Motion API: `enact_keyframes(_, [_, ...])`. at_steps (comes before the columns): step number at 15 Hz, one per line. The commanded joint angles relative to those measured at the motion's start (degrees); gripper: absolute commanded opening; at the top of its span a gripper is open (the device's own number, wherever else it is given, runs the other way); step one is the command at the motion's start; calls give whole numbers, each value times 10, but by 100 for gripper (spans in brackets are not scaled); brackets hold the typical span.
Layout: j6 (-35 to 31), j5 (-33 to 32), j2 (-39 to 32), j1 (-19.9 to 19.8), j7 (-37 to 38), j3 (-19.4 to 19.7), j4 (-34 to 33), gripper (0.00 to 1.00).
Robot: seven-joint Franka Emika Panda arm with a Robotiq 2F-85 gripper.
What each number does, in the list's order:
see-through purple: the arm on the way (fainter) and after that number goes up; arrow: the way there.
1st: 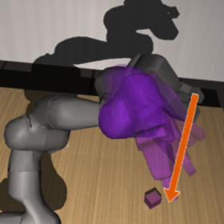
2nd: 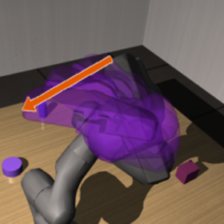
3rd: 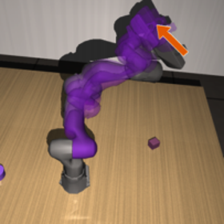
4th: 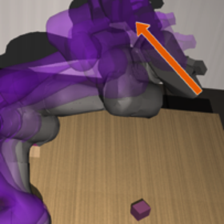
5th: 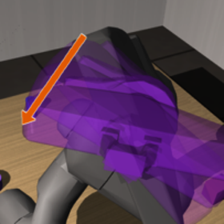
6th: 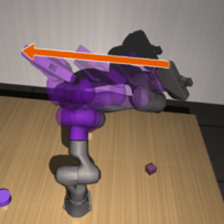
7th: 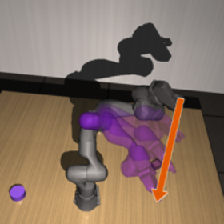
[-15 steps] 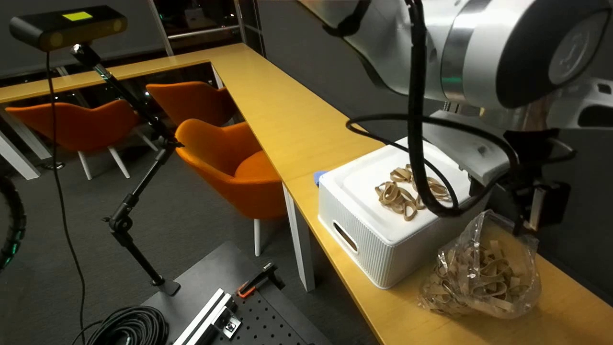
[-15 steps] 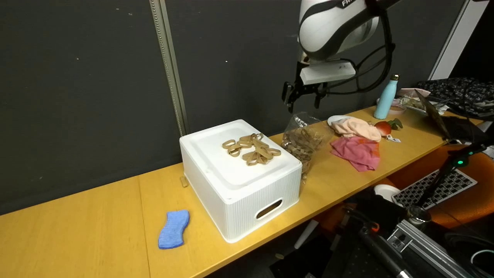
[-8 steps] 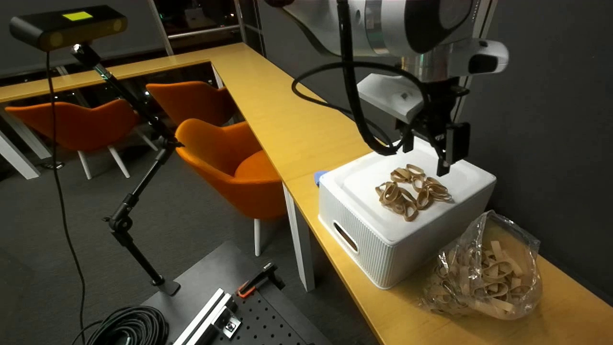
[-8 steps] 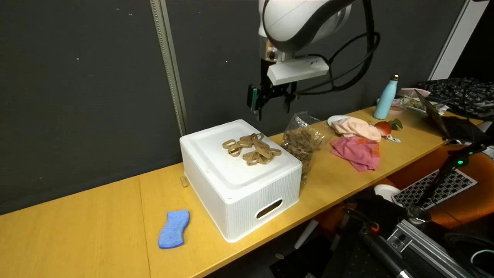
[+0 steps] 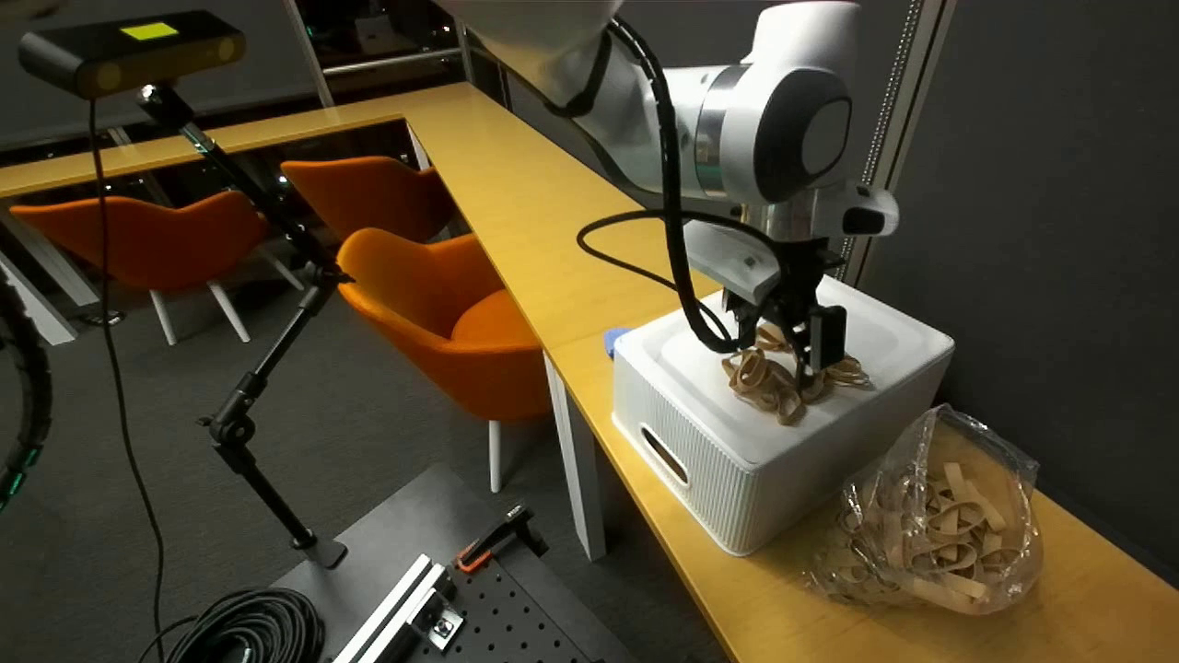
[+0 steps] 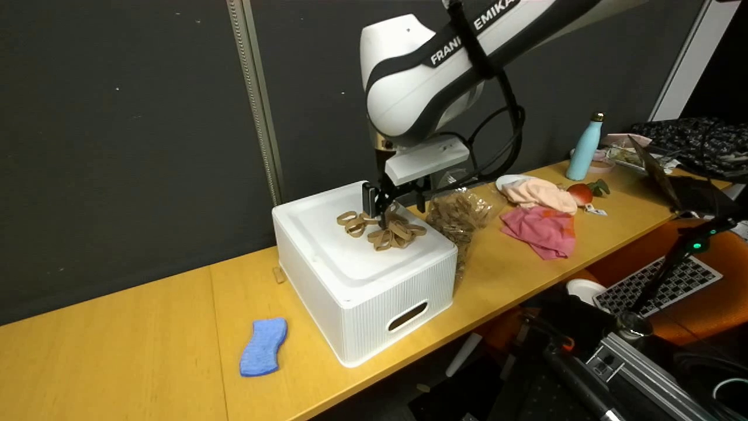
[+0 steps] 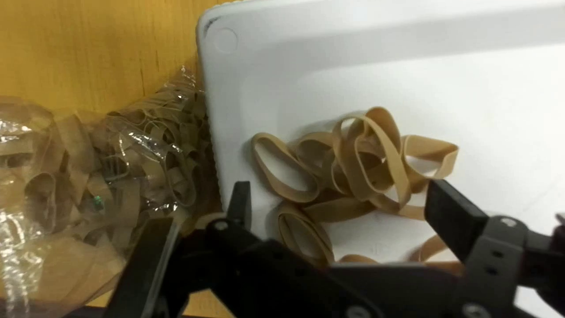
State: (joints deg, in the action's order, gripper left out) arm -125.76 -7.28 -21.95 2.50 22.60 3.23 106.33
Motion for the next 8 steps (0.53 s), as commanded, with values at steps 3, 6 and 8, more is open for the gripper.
enact_keyframes(3, [13,1,-51,11,-11,3,-48,75])
enact_keyframes(6, [23,3,-62,13,-11,4,-62,58])
enact_keyframes(8, [25,4,-65,12,-11,5,-66,42])
